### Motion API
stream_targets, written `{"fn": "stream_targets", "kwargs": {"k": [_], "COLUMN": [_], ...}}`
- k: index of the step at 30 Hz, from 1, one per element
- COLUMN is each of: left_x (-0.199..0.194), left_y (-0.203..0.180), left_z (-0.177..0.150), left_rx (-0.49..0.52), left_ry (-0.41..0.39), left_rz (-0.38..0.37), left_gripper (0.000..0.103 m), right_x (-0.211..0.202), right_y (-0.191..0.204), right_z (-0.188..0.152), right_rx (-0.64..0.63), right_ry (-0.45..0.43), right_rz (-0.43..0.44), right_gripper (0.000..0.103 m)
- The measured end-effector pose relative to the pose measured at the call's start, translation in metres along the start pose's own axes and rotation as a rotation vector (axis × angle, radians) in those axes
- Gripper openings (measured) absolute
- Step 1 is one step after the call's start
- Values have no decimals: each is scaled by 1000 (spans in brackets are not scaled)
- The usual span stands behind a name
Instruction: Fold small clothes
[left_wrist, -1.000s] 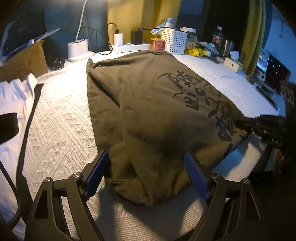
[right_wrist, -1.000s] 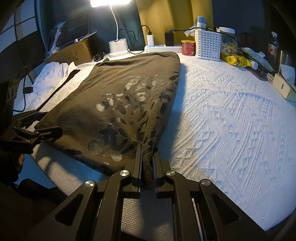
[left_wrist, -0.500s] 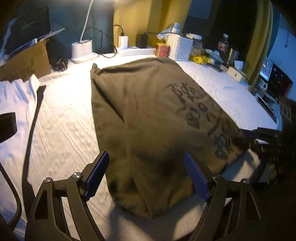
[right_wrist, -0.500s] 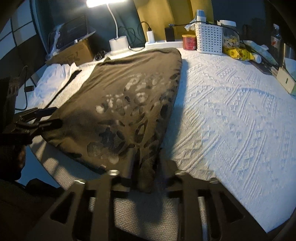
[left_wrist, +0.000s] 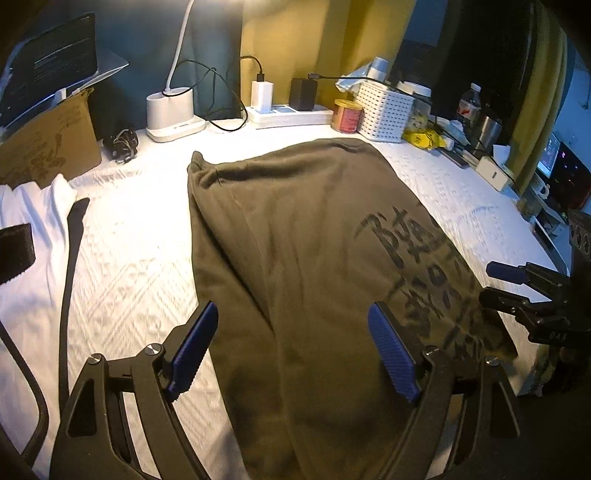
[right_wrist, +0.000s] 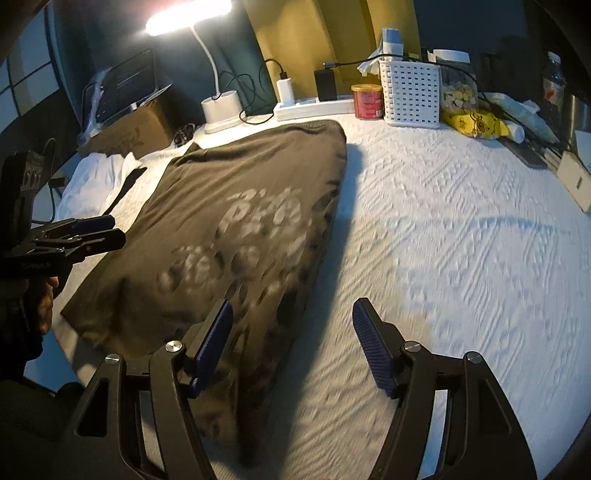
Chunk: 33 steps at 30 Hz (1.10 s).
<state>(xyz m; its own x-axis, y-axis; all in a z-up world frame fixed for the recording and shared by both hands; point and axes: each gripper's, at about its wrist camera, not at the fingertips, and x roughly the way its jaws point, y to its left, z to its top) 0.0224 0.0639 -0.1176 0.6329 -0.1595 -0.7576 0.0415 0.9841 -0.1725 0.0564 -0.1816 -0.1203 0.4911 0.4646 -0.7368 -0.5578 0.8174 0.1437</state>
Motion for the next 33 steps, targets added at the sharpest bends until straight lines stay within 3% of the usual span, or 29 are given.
{"fn": "stream_targets", "kwargs": {"k": [19,33], "left_x": [59,100], "left_y": [48,65], "left_z": [63,89], "left_rx": [-62,-21], "left_ry": [2,16], "left_rz": [15,20], "left_gripper": [88,88], "right_x": [54,106], "right_y": [-35,-54], "right_z": [85,133], "right_rx": [-22,-25], "right_ry": [-27,-21], "right_rz": [-44,-12], "right_gripper": [71,71]}}
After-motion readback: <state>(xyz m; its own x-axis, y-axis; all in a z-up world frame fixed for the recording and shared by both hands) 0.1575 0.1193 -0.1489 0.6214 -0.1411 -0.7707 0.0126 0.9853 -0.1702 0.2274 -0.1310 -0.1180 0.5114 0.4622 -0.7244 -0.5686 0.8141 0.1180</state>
